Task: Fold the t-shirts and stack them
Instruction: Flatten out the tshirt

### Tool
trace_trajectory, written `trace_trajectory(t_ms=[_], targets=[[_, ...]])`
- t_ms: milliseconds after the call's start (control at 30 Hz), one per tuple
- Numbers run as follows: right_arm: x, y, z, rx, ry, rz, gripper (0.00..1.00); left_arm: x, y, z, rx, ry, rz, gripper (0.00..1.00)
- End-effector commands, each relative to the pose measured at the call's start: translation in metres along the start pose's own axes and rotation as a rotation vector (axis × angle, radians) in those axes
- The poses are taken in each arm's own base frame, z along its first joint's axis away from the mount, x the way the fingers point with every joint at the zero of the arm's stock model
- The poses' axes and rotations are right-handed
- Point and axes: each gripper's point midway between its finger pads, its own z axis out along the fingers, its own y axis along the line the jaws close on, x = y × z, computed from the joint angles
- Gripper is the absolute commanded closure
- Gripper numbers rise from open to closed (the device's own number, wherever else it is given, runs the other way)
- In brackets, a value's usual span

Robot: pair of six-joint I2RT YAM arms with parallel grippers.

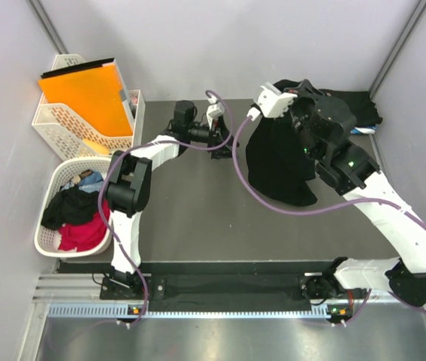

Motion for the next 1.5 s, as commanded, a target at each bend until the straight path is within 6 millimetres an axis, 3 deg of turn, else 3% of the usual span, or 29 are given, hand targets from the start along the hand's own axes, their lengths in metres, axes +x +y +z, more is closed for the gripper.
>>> trace_trajectory(t_ms=[0,400,533,700,833,1000,1233,1467], targets=[[-0.007,-0.059,-0.013,0.149,-0.023,0.062,1.0,-0.01,-0.004,0.004,0.051,-0.017,0.116,0.2],[-0.006,-0.082,-0.023,0.185,-0.004,0.064,1.0,-0.008,0.025,0.02,0.028,-0.061,0.125,0.2],[-0.006,-0.074,-0.028,0.155,-0.004,0.057,1.0,-0.015,0.033,0.024,0.019,-0.092,0.13,0.2],[-0.009,-0.045,-0.03,0.081,-0.012,0.05,1.0,-0.032,0.039,0.025,0.003,-0.115,0.175,0.2],[-0.01,-0.035,-0.028,0.067,-0.016,0.057,1.0,-0.045,0.041,0.026,0.005,-0.126,0.199,0.2],[-0.016,-0.039,-0.023,0.083,-0.027,0.054,1.0,-0.044,0.038,0.029,0.033,-0.115,0.187,0.2],[-0.024,-0.06,-0.022,0.133,-0.044,0.043,1.0,-0.027,0.025,0.037,0.1,-0.083,0.154,0.2],[-0.024,-0.061,-0.021,0.145,-0.043,0.033,1.0,-0.021,0.014,0.042,0.148,-0.065,0.142,0.2]])
